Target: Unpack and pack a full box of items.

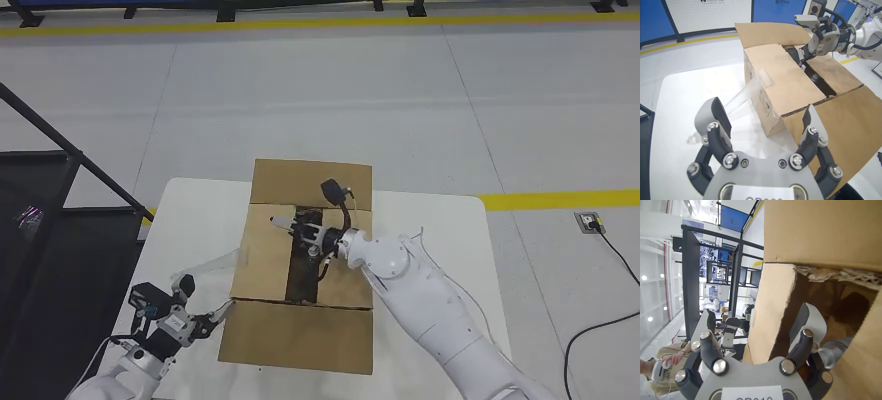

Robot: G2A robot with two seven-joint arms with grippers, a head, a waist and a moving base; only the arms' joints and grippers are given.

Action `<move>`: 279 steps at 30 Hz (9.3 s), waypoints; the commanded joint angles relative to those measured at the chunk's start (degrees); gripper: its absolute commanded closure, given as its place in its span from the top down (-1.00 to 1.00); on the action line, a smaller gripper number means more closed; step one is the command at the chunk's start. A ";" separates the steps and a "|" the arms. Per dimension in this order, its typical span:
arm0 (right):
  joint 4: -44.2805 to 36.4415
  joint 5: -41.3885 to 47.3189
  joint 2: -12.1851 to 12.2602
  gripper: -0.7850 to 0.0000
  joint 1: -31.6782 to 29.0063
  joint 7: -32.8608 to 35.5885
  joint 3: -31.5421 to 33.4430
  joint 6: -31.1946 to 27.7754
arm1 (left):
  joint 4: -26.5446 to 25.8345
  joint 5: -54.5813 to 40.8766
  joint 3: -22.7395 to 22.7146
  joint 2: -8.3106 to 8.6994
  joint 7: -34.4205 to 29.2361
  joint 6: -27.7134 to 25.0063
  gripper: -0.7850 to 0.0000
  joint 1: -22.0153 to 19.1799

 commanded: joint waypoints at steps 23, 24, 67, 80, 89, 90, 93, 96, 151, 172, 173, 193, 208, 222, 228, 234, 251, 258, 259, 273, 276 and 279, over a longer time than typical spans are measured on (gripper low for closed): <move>-0.99 20.18 -3.58 1.00 0.59 12.65 0.29 -9.89 | -1.32 0.33 6.84 -1.07 -2.40 9.87 1.00 -5.00; -0.90 20.08 -3.61 1.00 0.60 12.63 0.34 -10.06 | -1.24 -0.07 6.68 -1.10 -2.32 10.24 1.00 -5.02; -25.32 -0.12 2.38 1.00 -14.15 10.01 12.29 -13.26 | 3.84 -8.06 -5.57 -0.38 -5.08 7.31 1.00 -2.76; -30.32 -2.72 3.03 1.00 -12.46 13.41 11.12 -11.99 | 5.60 -11.70 -5.54 -0.92 -4.11 11.83 1.00 -2.16; -33.70 -3.96 3.37 1.00 -11.41 15.44 10.07 -10.22 | 10.71 -10.00 -2.42 -1.01 -5.93 9.87 1.00 -4.56; -34.19 -4.35 3.44 1.00 -11.42 15.61 9.99 -9.96 | 11.24 -9.78 -2.17 -1.02 -5.92 9.72 1.00 -4.82; -35.59 -5.22 3.66 1.00 -11.54 15.98 10.02 -8.97 | 12.63 -9.41 -1.59 -1.05 -6.01 9.37 1.00 -5.47; -36.73 -5.56 3.90 1.00 -11.77 16.17 10.30 -8.10 | 13.32 -9.39 -1.51 -1.05 -5.63 9.03 1.00 -5.68; -39.35 -11.14 3.97 1.00 -9.64 14.13 8.06 0.60 | -20.71 -20.00 -9.65 -0.80 -7.78 -0.02 1.00 6.21; -39.35 -11.14 3.97 1.00 -9.64 14.13 8.06 0.60 | -20.58 -20.18 -9.08 -0.83 -7.93 0.19 1.00 6.01; -39.35 -11.14 3.97 1.00 -9.64 14.13 8.06 0.60 | -20.44 -20.15 -8.88 -0.84 -8.00 0.37 1.00 5.80; -49.37 -18.45 8.02 1.00 -22.58 8.07 25.47 -5.85 | -12.06 -30.07 2.17 -0.60 -21.52 2.63 1.00 -7.07; -48.83 -20.34 10.85 1.00 -35.08 -0.85 42.50 -9.50 | -5.64 -27.07 18.15 -1.92 -25.32 7.55 1.00 -15.88; -48.74 -25.48 10.93 1.00 -34.65 -4.65 41.33 -7.61 | -3.10 -37.39 19.75 -2.40 -28.65 11.91 1.00 -17.38; -48.92 -26.24 11.45 1.00 -35.26 -6.67 42.76 -6.82 | 4.42 -55.91 22.55 -3.25 -38.83 17.50 1.00 -24.72; -48.53 -23.70 12.13 1.00 -37.44 -7.68 46.25 -7.11 | 13.61 -69.38 24.46 -3.87 -48.29 19.04 1.00 -31.57; -48.69 -20.57 13.49 1.00 -39.43 -9.07 48.87 -6.85 | 24.68 -67.91 32.14 -5.34 -50.92 16.98 1.00 -40.49; -48.57 -20.71 13.86 1.00 -38.93 -9.72 48.00 -6.23 | 25.62 -67.95 34.21 -5.86 -50.19 15.52 1.00 -41.18; -48.67 -20.70 13.91 1.00 -38.97 -9.83 47.93 -6.20 | 25.57 -68.53 34.28 -5.92 -50.16 15.28 1.00 -41.22; -50.57 -19.60 14.60 1.00 -41.93 -15.21 49.86 -7.61 | 17.91 -70.91 33.62 -6.18 -44.53 12.99 1.00 -39.71; -50.81 -19.21 14.74 1.00 -42.58 -16.62 50.70 -7.66 | 16.78 -70.86 35.22 -6.74 -42.13 11.86 1.00 -40.34; -51.17 -19.33 14.91 1.00 -43.35 -17.63 51.59 -7.61 | 17.01 -69.69 37.89 -7.55 -39.88 11.73 1.00 -41.90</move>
